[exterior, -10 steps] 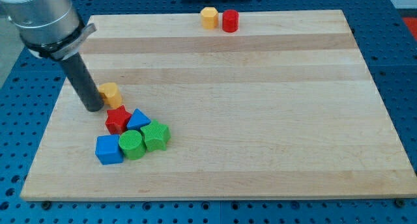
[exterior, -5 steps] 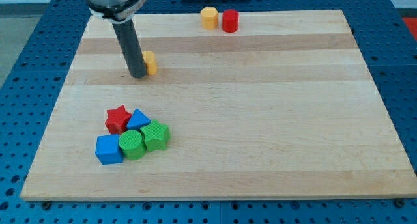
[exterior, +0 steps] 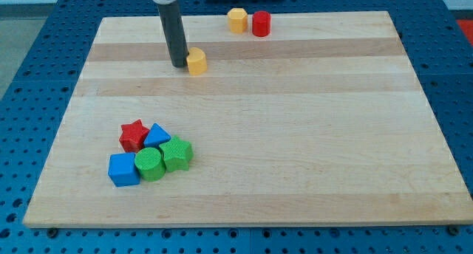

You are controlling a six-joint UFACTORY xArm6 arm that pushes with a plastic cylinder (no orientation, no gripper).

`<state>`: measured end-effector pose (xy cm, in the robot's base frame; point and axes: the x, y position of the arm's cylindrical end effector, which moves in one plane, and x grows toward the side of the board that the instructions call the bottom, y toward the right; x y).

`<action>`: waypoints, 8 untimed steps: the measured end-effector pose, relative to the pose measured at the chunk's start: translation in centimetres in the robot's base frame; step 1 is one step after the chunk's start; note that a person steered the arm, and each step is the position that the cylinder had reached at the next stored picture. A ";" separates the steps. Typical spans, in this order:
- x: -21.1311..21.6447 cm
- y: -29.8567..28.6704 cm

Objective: Push the yellow heart into the yellow hexagon

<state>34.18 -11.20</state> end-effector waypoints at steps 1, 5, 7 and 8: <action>1.8 2.6; 0.4 12.1; -4.5 9.6; -6.0 9.1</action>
